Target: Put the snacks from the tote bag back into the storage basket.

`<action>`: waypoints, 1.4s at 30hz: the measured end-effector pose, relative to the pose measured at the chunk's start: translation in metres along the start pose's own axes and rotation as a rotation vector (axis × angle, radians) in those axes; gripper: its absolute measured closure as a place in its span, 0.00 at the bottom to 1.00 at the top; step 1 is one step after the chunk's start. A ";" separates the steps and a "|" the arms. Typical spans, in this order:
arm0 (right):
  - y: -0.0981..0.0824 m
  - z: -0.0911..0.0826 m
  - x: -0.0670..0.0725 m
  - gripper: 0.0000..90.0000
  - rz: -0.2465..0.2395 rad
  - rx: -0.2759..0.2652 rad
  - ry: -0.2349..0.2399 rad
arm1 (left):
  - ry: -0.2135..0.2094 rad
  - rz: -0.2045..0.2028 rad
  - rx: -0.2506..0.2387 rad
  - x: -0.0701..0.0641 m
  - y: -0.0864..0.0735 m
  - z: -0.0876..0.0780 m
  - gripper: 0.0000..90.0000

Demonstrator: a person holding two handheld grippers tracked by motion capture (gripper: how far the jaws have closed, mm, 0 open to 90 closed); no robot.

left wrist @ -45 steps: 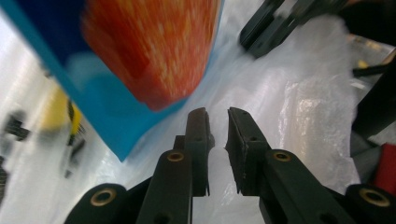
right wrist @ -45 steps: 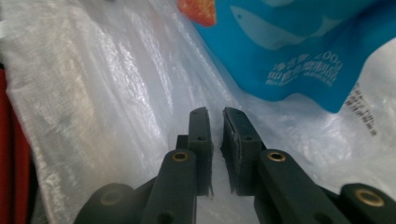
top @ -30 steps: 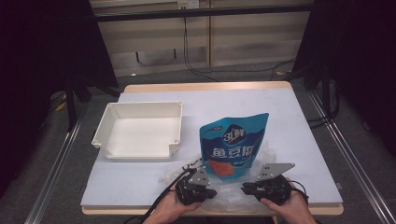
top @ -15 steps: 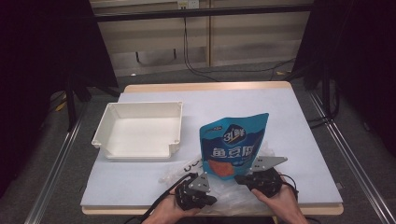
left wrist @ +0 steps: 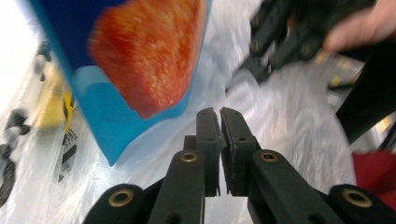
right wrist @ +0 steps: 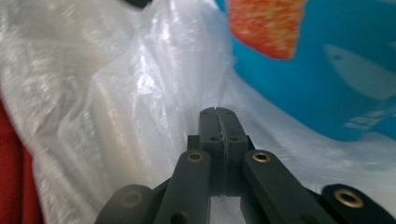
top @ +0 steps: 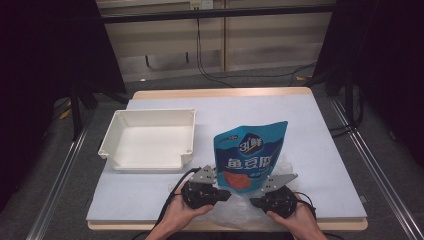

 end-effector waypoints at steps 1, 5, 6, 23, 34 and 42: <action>-0.001 0.000 0.002 1.00 -0.003 -0.002 0.012 | 0.000 0.000 0.000 0.000 0.000 0.000 0.96; -0.004 -0.003 0.009 1.00 -0.031 0.006 0.034 | 0.030 0.031 -0.034 0.000 0.005 -0.002 0.90; -0.005 -0.003 0.010 1.00 -0.039 0.008 0.041 | 0.032 0.029 -0.039 0.001 0.006 -0.004 0.90; -0.020 -0.032 -0.011 0.82 0.024 -0.011 -0.058 | 0.072 0.088 0.174 0.005 -0.035 0.018 0.72; -0.040 -0.047 -0.031 0.84 0.058 0.008 -0.147 | 0.084 0.070 0.178 0.013 -0.044 0.002 0.86; -0.043 -0.051 -0.034 0.89 0.061 0.008 -0.156 | 0.078 0.079 0.204 0.018 -0.047 -0.004 1.00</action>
Point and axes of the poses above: each handheld gripper's, and its own axes: z roughly forward along the jaws, y roughly out of its top, x roughly to its left, the point moved 8 cm from there along z, roughly forward along the jaws, and after that the axes turned 3 degrees about -z, right-handed, at the moved point
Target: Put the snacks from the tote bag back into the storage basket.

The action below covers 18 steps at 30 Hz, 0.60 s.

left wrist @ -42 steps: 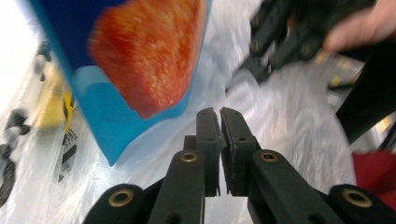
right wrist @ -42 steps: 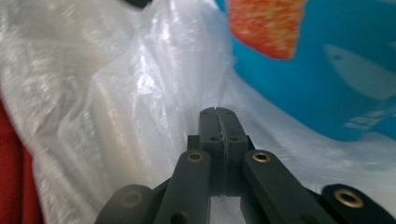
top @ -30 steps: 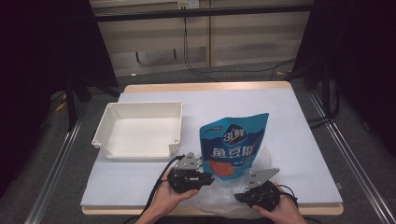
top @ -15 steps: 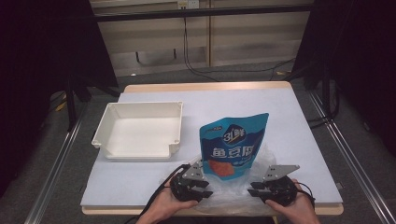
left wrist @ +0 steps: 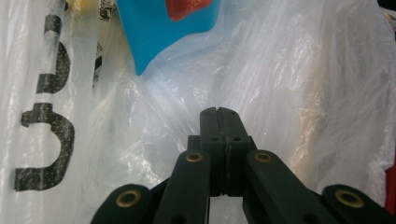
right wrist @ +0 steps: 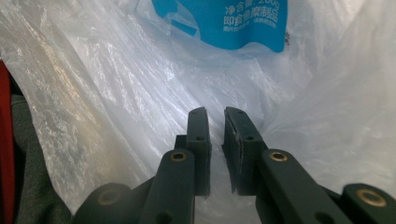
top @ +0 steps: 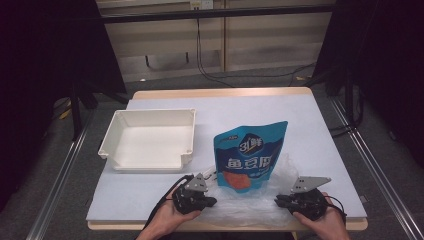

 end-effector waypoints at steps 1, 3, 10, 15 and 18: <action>0.000 -0.001 0.000 0.90 0.000 0.003 0.002 | -0.008 -0.009 0.004 0.000 -0.001 0.000 1.00; -0.001 -0.002 -0.001 0.89 -0.003 0.015 -0.004 | -0.025 -0.026 -0.006 -0.001 0.000 0.000 1.00; -0.001 -0.002 -0.002 1.00 0.002 0.019 0.006 | -0.049 -0.067 -0.034 0.000 0.000 -0.003 1.00; 0.000 -0.001 -0.002 1.00 0.025 0.002 0.015 | -0.055 -0.077 -0.048 0.003 0.000 -0.007 1.00; 0.008 -0.009 -0.006 0.96 0.068 -0.097 0.040 | -0.073 -0.096 -0.109 0.001 0.007 -0.015 0.97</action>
Point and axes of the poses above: each handheld gripper's, and its own axes: z roughly forward along the jaws, y roughly out of its top, x roughly to its left, the point moved 8 cm from there along z, roughly forward along the jaws, and after that the axes turned 3 degrees about -z, right-handed, at the moved point
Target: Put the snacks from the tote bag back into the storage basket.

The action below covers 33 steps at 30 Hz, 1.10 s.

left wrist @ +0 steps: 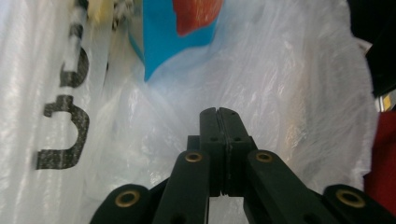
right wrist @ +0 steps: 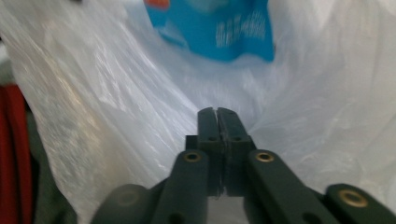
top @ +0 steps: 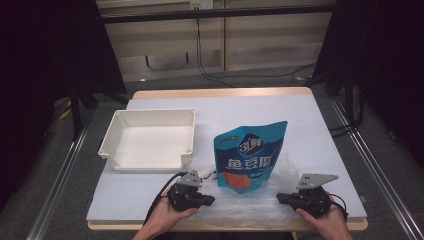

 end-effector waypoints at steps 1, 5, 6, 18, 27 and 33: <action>0.003 -0.002 -0.001 0.96 0.003 -0.024 0.005 | 0.020 0.012 -0.008 0.000 0.003 -0.003 0.94; 0.007 -0.007 -0.002 0.94 0.008 -0.073 -0.009 | 0.015 0.020 -0.073 -0.001 0.011 -0.010 0.91; 0.007 -0.008 -0.002 0.93 0.008 -0.079 -0.017 | 0.005 0.019 -0.086 -0.002 0.013 -0.011 0.90; 0.022 -0.029 0.000 0.76 0.009 -0.244 -0.056 | 0.026 0.063 -0.227 -0.010 0.036 -0.045 0.64; 0.027 -0.035 0.011 0.58 -0.029 -0.272 -0.054 | 0.044 0.068 -0.236 -0.005 0.042 -0.064 0.44; 0.020 -0.042 0.016 0.46 -0.002 -0.294 -0.079 | 0.077 0.078 -0.238 -0.003 0.046 -0.077 0.33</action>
Point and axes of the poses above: each handheld gripper's, and its own axes: z roughly forward along the jaws, y roughly out of its top, x roughly to its left, the point moved 8 cm from there along z, roughly forward along the jaws, and after that the axes turned 3 degrees about -z, right-handed, at the moved point
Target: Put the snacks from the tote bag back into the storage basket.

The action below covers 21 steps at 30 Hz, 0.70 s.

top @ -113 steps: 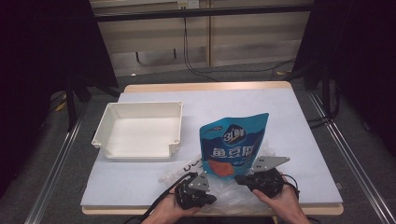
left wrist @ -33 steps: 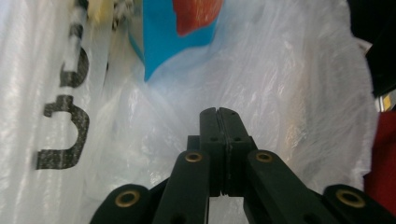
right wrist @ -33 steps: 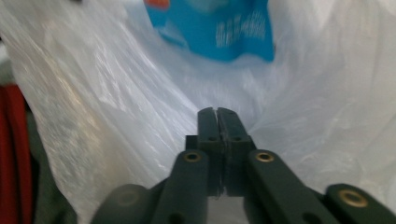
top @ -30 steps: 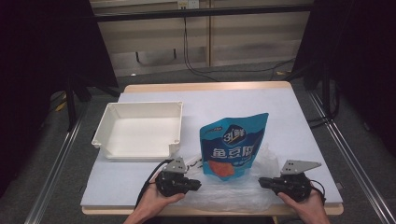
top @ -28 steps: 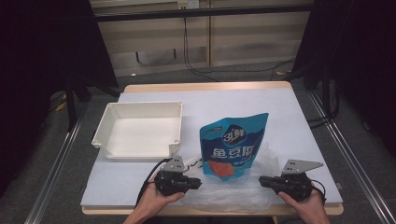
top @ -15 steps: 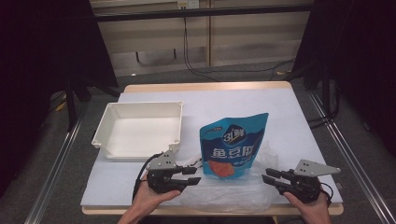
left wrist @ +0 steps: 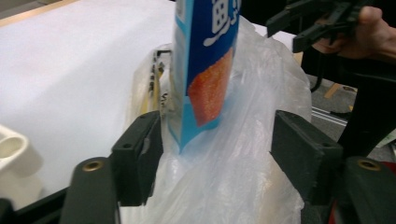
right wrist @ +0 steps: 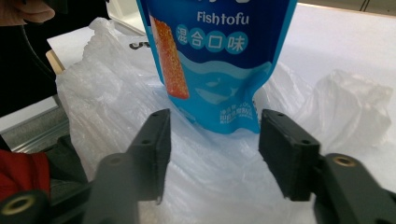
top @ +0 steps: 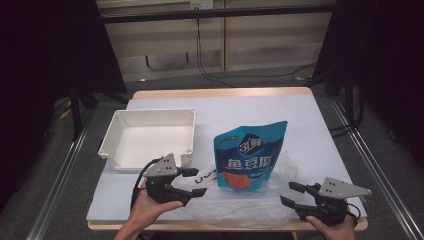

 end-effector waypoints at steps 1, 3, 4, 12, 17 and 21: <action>0.000 -0.002 0.000 0.41 0.006 -0.015 -0.006 | 0.007 0.000 0.002 0.003 0.004 -0.002 0.33; 0.001 -0.002 -0.001 0.40 0.007 -0.022 -0.013 | 0.015 -0.010 0.000 0.005 0.008 -0.005 0.32; 0.001 -0.001 -0.001 0.40 0.018 -0.025 -0.008 | 0.006 -0.001 0.000 0.006 0.010 -0.006 0.33; 0.002 0.003 -0.004 0.38 0.038 -0.018 0.000 | 0.026 -0.002 0.038 0.012 0.026 -0.007 0.28; 0.002 0.003 -0.004 0.37 0.040 -0.012 0.001 | 0.020 0.021 0.023 0.012 0.045 -0.006 0.36; 0.002 0.003 -0.005 0.32 0.043 -0.006 -0.003 | 0.018 0.078 0.041 0.007 0.059 -0.005 0.51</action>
Point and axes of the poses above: each handheld gripper's, and its own axes: z roughly forward along the jaws, y roughly out of its top, x roughly to its left, the point moved 8 cm from there along z, roughly forward along the jaws, and after that the axes turned 3 degrees about -z, right-handed, at the moved point
